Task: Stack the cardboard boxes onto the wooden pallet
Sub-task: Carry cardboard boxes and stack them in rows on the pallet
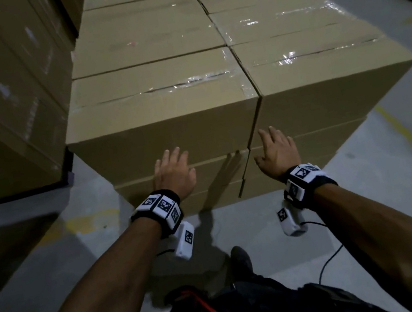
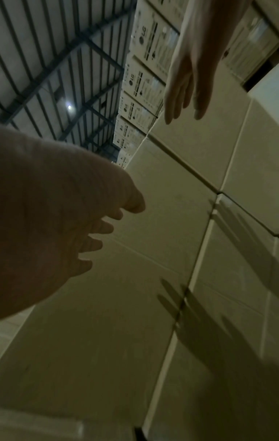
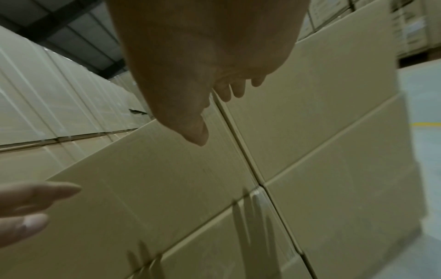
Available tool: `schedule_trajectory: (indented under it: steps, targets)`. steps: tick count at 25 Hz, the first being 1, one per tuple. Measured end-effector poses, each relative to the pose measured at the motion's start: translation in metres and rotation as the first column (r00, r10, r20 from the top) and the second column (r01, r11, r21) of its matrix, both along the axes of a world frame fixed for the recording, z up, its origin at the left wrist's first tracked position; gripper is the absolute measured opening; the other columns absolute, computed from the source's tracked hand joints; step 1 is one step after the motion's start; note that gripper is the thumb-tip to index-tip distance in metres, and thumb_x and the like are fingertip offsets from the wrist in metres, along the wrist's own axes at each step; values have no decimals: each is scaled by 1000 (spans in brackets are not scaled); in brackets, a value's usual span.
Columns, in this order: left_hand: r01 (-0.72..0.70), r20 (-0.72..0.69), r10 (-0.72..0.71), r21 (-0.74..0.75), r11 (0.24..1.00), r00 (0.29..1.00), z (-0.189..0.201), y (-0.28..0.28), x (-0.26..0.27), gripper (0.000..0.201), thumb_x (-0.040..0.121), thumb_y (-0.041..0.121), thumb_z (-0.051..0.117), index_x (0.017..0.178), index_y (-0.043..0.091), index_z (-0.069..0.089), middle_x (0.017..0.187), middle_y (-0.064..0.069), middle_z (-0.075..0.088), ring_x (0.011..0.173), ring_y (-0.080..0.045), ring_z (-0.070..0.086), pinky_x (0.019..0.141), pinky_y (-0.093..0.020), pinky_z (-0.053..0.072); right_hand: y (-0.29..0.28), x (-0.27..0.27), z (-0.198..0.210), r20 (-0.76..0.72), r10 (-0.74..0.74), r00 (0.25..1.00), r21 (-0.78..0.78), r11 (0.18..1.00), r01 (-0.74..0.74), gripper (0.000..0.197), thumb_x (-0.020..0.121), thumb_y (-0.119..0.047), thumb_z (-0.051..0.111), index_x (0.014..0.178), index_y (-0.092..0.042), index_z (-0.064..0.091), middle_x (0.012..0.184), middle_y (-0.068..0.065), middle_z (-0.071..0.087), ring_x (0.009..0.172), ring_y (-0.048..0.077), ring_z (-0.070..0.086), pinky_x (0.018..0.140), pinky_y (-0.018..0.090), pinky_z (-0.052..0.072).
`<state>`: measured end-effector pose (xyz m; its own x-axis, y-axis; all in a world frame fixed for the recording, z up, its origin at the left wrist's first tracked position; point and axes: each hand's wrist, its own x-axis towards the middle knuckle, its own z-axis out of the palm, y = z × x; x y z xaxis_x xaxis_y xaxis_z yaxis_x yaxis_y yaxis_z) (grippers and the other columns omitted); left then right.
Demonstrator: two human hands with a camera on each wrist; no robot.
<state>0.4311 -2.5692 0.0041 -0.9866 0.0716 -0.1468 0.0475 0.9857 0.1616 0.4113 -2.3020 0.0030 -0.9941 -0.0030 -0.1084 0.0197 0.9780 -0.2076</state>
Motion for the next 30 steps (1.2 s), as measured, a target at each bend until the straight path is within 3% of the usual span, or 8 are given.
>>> schedule_trajectory:
  steps: [6,17,22,30]
  targets:
    - [47,43,-49,43,998,998,-17,1,51,51,99,37,44,145,14,40,152,-9,41,142,-27,32,117,-46,23,2,70,-28,40,-34,999,-10,999,35,66,95,-42,55,152,-16,32,155,13,37,142,30,33,118,46,26]
    - [186,69,-187,18,982,980,-11,84,60,50,101,37,42,146,16,39,154,-5,39,144,-25,29,118,-43,22,70,116,-42,90,-207,974,-65,975,213,64,98,-43,53,152,-15,34,149,13,44,137,31,40,113,45,35]
    - [212,73,-213,17,977,974,-27,168,57,46,100,35,44,141,13,44,149,-8,44,140,-27,34,114,-42,26,151,111,-55,121,-244,962,-123,958,259,62,98,-41,52,152,-14,35,151,13,43,139,31,40,114,46,34]
    - [108,165,-102,-28,994,981,-43,339,41,47,101,38,39,139,11,44,149,-11,43,140,-28,35,117,-43,26,322,90,-67,233,-239,943,-181,942,284,63,99,-40,52,153,-14,32,153,14,41,139,32,39,114,44,34]
